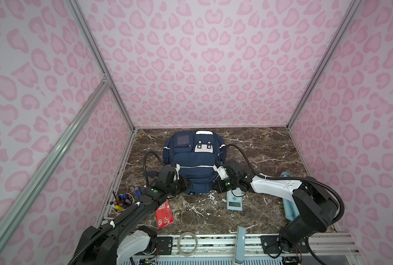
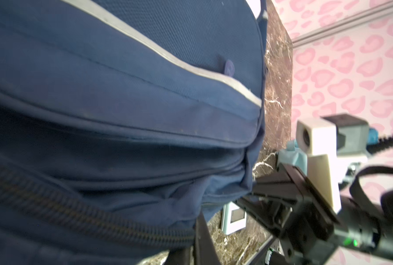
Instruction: Pack the student bag
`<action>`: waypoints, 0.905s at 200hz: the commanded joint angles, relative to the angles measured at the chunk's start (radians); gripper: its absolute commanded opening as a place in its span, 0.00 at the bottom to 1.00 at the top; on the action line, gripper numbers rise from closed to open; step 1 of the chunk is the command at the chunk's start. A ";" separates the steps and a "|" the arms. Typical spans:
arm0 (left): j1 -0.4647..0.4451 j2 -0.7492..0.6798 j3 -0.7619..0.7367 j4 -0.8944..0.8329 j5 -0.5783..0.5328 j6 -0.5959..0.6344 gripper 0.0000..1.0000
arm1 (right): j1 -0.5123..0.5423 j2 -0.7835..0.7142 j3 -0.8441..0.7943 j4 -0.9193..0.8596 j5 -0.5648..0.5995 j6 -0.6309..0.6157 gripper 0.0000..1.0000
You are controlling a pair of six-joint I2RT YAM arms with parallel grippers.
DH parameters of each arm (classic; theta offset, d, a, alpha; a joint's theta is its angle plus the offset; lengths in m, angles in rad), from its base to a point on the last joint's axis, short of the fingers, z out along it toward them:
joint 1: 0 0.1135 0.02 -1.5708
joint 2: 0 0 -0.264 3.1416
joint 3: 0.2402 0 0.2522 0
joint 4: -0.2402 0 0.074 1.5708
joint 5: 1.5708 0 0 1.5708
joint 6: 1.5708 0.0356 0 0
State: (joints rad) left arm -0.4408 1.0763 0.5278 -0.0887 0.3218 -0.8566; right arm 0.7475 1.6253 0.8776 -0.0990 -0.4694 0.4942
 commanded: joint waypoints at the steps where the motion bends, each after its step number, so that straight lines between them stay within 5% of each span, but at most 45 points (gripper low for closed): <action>1: -0.001 -0.013 -0.005 0.030 -0.006 0.006 0.02 | -0.009 -0.003 -0.012 0.037 0.024 0.046 0.00; 67: -0.035 -0.005 -0.029 0.083 0.009 -0.029 0.02 | 0.084 0.002 0.061 -0.007 0.083 0.060 0.00; 119: 0.047 -0.085 -0.055 -0.010 0.049 0.020 0.02 | -0.162 -0.058 -0.094 -0.040 0.077 -0.018 0.00; 181: 0.062 -0.170 -0.027 -0.088 0.229 0.060 0.03 | -0.426 0.043 -0.009 0.016 -0.008 -0.130 0.00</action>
State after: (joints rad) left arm -0.3870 0.9424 0.4686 -0.0994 0.5205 -0.8494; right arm 0.3798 1.6398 0.8375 -0.0803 -0.5373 0.4076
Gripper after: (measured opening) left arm 0.067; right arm 0.068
